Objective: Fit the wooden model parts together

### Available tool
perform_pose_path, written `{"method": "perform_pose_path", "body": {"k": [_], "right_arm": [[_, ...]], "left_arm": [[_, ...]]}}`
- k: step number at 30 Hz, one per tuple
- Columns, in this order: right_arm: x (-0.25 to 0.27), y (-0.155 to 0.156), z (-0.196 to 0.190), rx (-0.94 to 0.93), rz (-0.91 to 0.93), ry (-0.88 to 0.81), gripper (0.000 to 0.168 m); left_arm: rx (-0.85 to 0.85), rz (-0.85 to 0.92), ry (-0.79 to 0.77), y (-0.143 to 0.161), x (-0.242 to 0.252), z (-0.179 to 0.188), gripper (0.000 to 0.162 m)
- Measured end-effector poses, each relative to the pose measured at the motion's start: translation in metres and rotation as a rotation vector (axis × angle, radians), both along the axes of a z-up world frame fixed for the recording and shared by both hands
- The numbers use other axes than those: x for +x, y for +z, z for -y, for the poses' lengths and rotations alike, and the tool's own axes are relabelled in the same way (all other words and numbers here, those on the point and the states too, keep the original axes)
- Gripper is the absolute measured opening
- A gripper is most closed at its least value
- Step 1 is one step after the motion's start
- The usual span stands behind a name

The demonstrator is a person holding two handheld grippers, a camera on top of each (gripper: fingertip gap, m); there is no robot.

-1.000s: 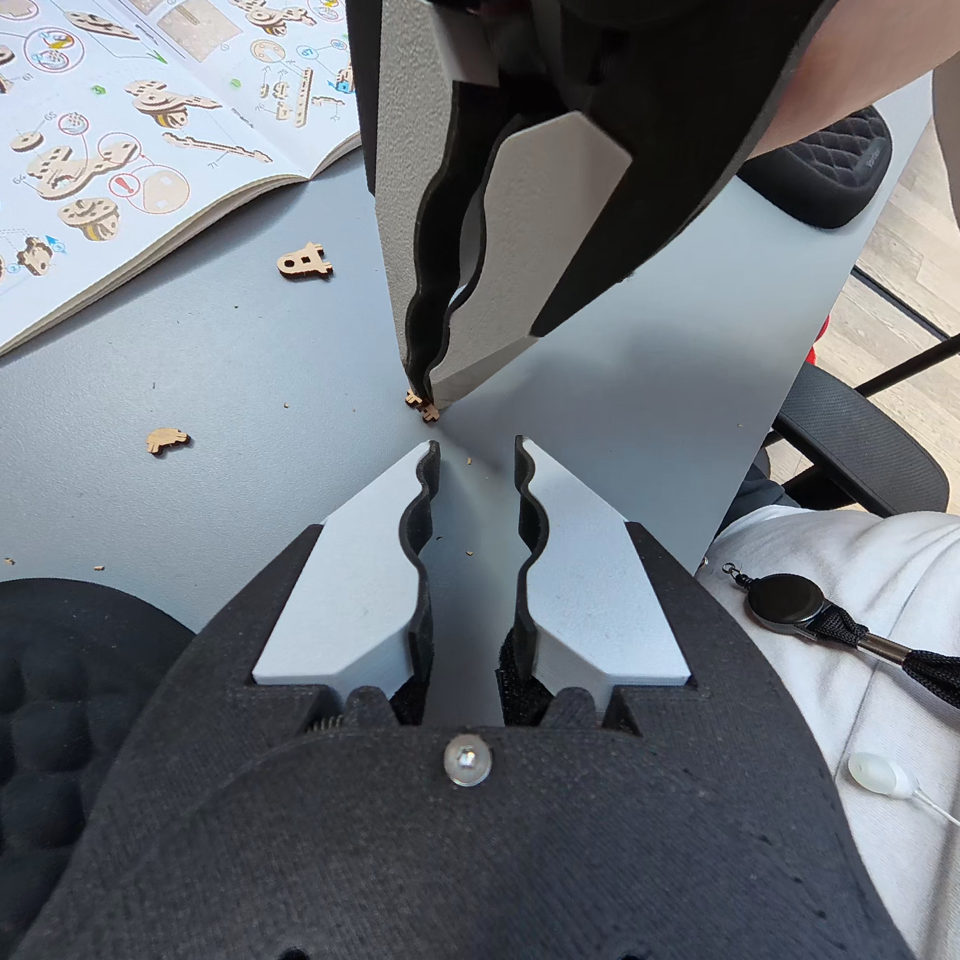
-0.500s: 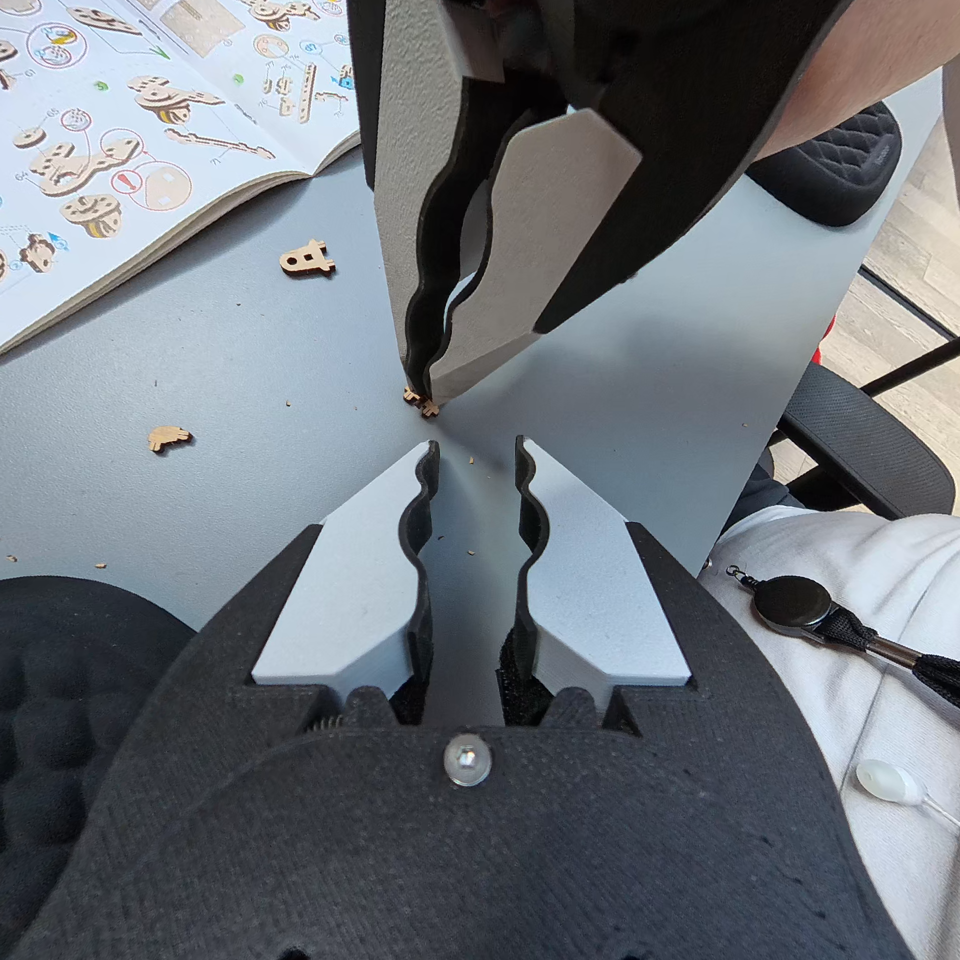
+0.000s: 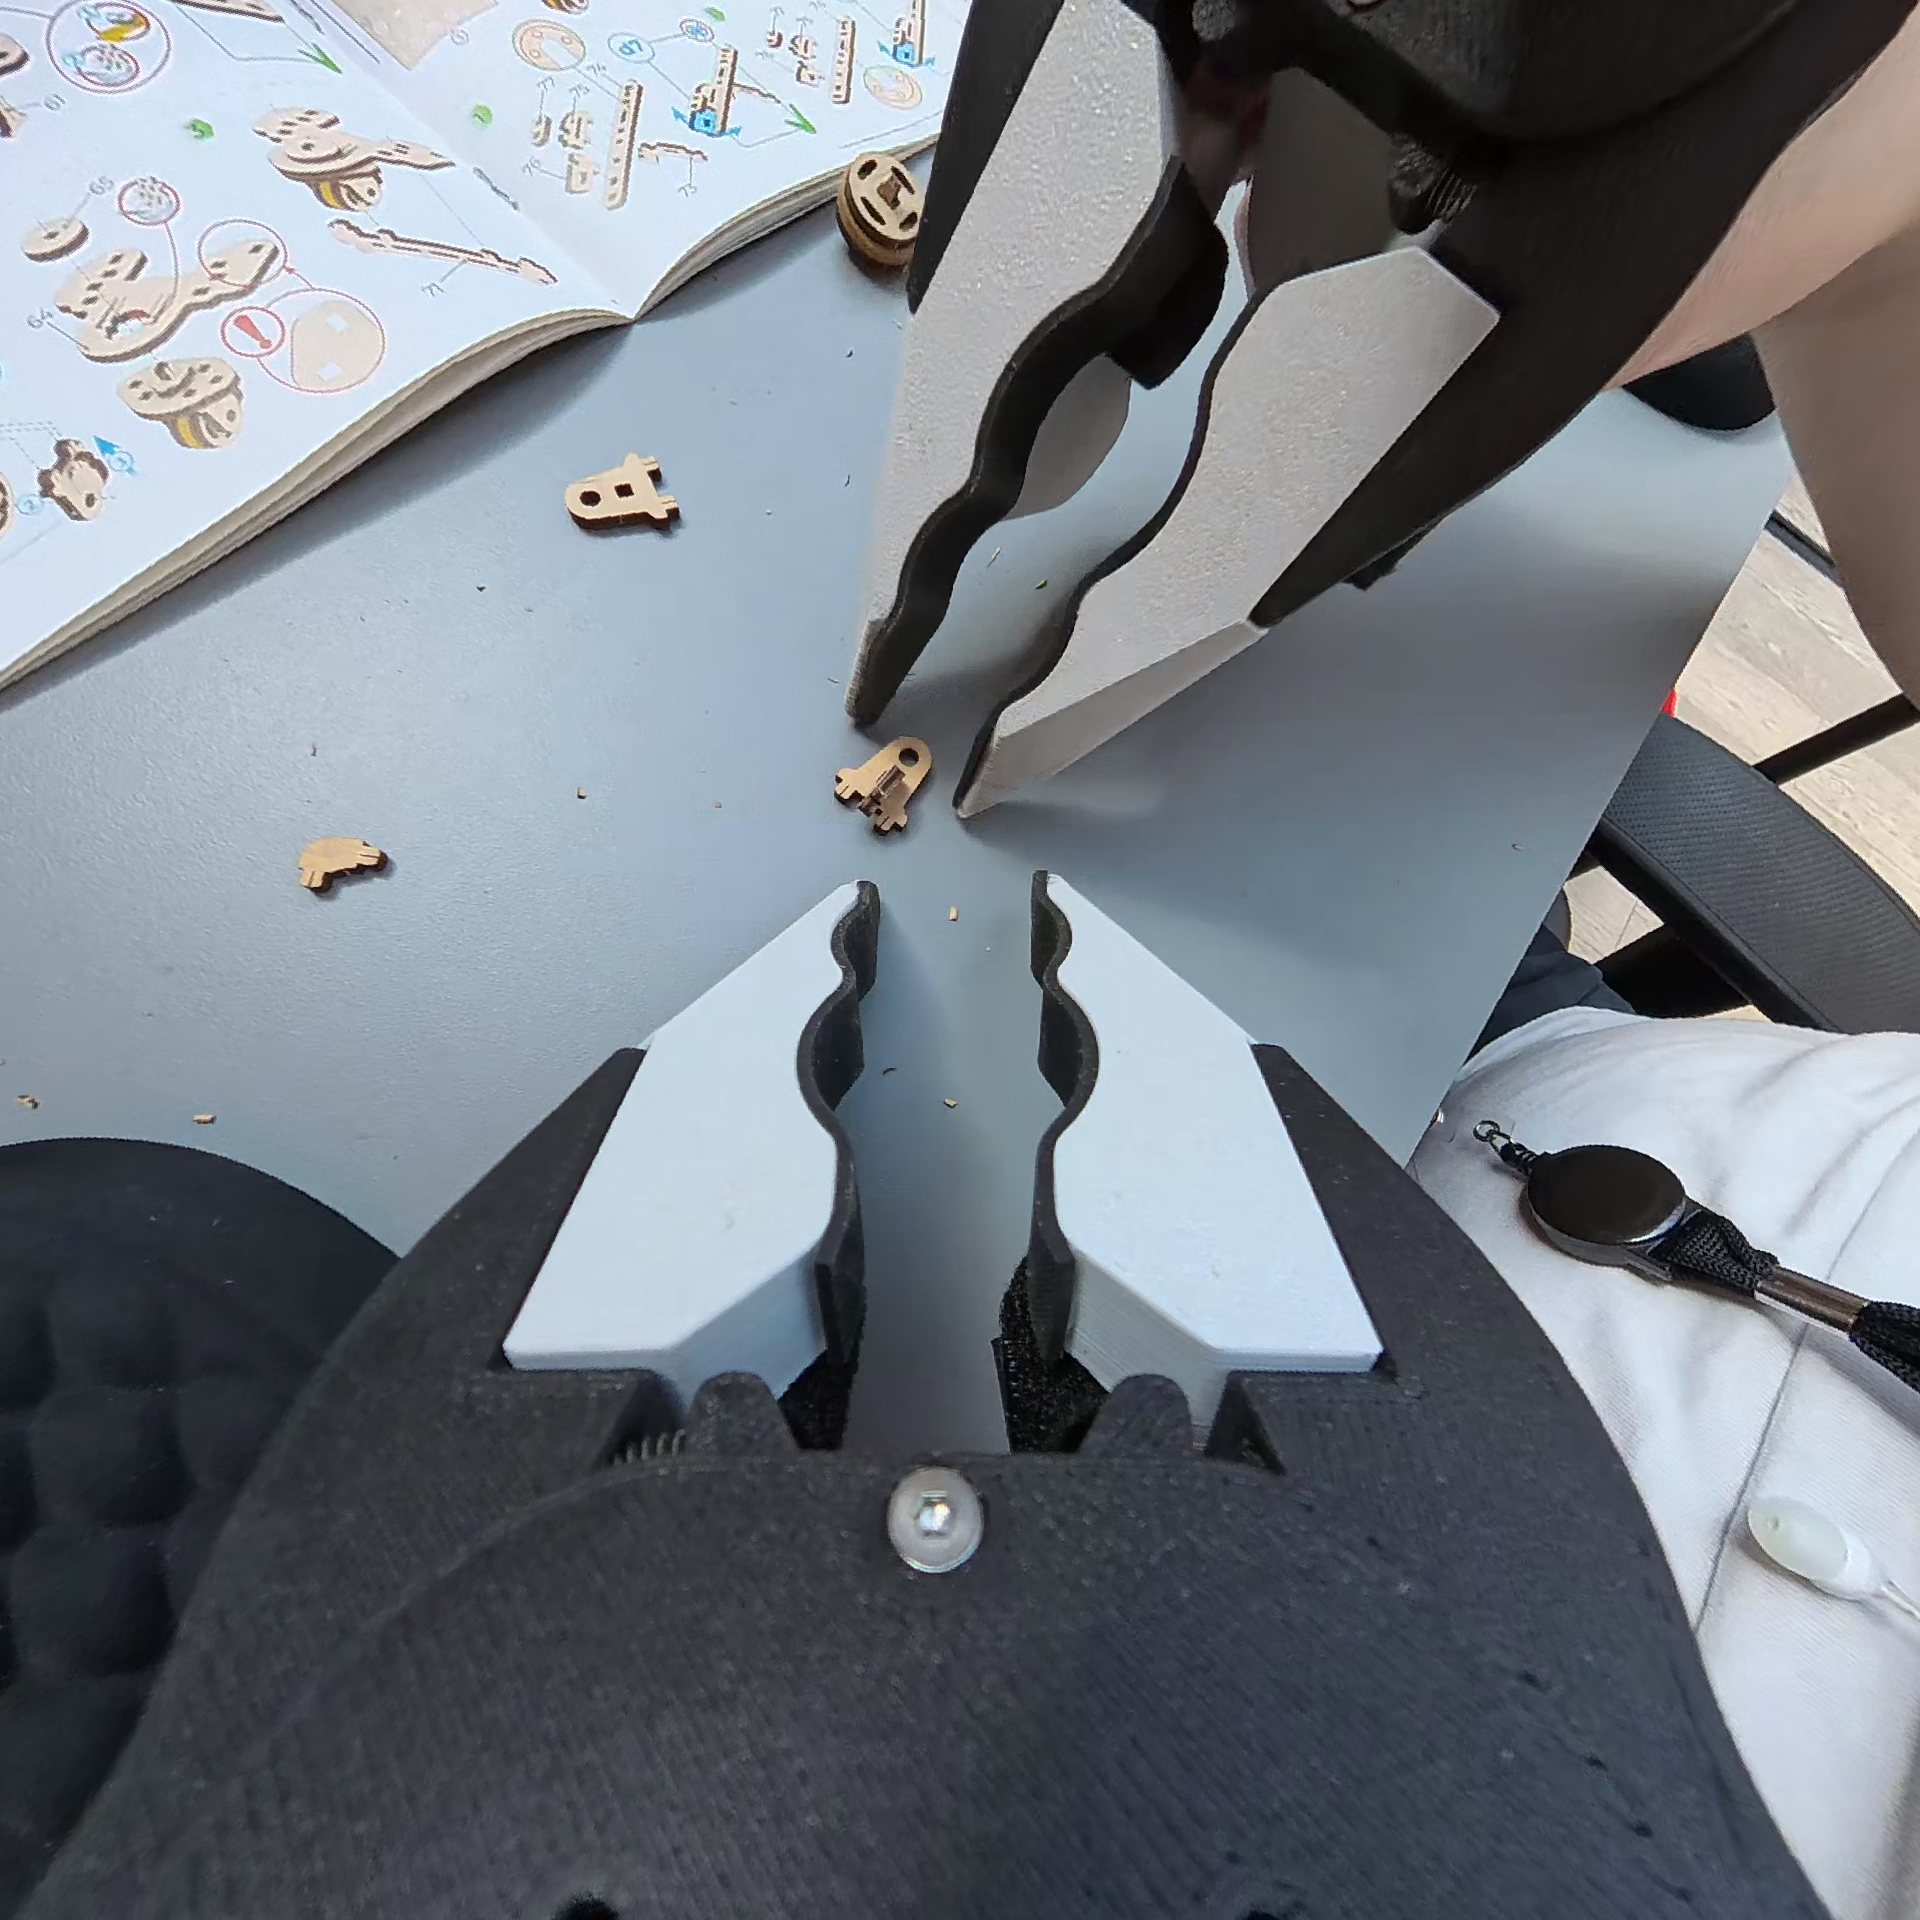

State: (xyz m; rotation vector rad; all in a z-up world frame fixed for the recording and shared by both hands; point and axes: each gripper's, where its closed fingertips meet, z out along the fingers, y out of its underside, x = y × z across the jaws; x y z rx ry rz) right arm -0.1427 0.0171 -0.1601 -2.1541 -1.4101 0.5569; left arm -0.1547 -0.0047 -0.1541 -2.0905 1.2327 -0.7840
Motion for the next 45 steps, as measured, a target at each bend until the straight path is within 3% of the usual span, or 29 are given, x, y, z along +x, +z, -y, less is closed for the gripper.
{"method": "perform_pose_path", "body": {"k": [2,5,10,12,22,27,31,35,38,41,45], "right_arm": [[-0.004,0.001,-0.003,0.021,-0.037,-0.003,0.012],[-0.007,0.002,0.001,0.107,-0.025,0.055,0.011],[-0.020,0.044,0.014,0.635,-0.045,0.213,0.010],[-0.018,0.056,0.020,0.754,-0.028,0.232,0.010],[-0.014,0.079,0.034,0.972,0.007,0.273,0.010],[-0.015,0.087,0.038,1.037,0.011,0.287,0.011],[-0.015,0.085,0.039,1.042,0.008,0.295,0.011],[-0.013,0.068,0.032,0.887,-0.027,0.251,0.010],[-0.004,0.033,0.020,0.525,-0.067,0.128,0.010],[-0.001,0.009,0.017,0.180,-0.116,0.014,0.011],[-0.005,0.003,0.013,-0.008,-0.169,-0.056,0.011]], "left_arm": [[-0.005,0.002,0.008,0.000,0.000,-0.001,0.028],[-0.007,0.014,0.027,0.002,-0.001,-0.004,0.028],[0.037,0.157,0.021,0.026,-0.001,-0.003,0.031],[0.068,0.237,-0.001,0.040,-0.002,0.000,0.032],[0.087,0.480,-0.103,0.080,-0.005,0.014,0.031],[0.137,0.440,-0.139,0.077,0.000,0.019,0.031],[0.135,0.465,-0.150,0.079,0.004,0.021,0.019],[0.087,0.463,-0.138,0.076,0.002,0.018,0.027],[0.053,0.432,-0.087,0.073,-0.005,0.010,0.029],[-0.089,0.300,-0.029,0.049,-0.016,0.005,0.031],[-0.201,0.205,0.007,0.025,-0.024,0.008,0.029]]}}
